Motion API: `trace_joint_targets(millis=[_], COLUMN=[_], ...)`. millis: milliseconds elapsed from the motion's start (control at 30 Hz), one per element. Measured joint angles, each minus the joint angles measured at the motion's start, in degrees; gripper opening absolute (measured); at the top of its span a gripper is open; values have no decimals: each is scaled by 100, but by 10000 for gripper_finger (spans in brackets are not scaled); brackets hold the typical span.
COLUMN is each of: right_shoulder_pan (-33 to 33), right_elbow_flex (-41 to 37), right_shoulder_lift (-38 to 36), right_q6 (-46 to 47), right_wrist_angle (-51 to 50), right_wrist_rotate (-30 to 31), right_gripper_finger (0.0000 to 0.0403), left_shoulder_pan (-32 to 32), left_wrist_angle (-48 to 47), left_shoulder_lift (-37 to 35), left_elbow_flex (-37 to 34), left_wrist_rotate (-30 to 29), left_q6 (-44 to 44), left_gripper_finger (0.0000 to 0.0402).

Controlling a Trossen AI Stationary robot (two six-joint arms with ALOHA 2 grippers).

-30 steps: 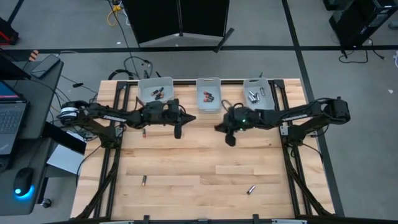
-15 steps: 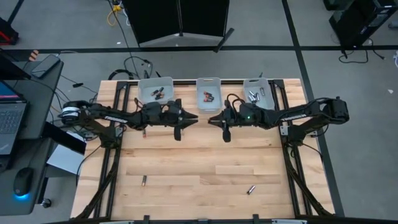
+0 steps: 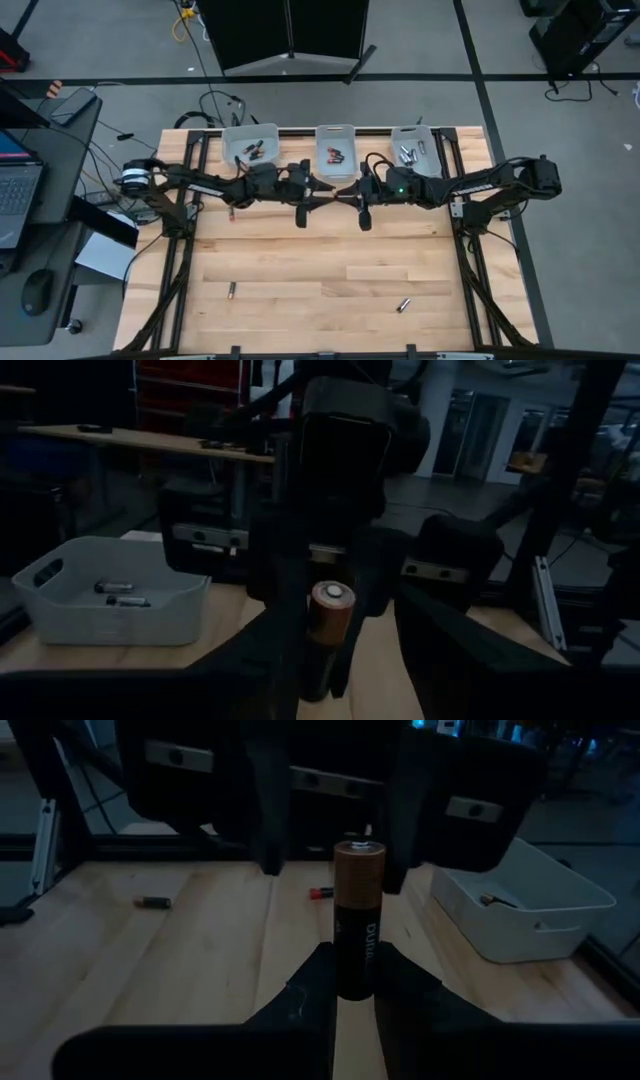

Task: Sort batteries
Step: Put the top black brown battery into the left bin

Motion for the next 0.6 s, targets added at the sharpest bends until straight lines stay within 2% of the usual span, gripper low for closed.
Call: trace_joint_targets(millis=[467, 600], right_shoulder_pan=[31, 36], right_elbow_flex=[4, 4], right_shoulder_lift=[0, 0], right_q6=[-19, 7], right_wrist_angle=[71, 45], right_wrist_rotate=[0, -1], right_gripper_finger=[54, 54], left_shoulder_pan=[0, -2], left_wrist_angle=[-22, -18], left_shoulder_lift=[154, 306], left_elbow_flex=[252, 341], left_wrist_rotate=[168, 166], left_q6=[149, 212], left_gripper_finger=[157, 129])
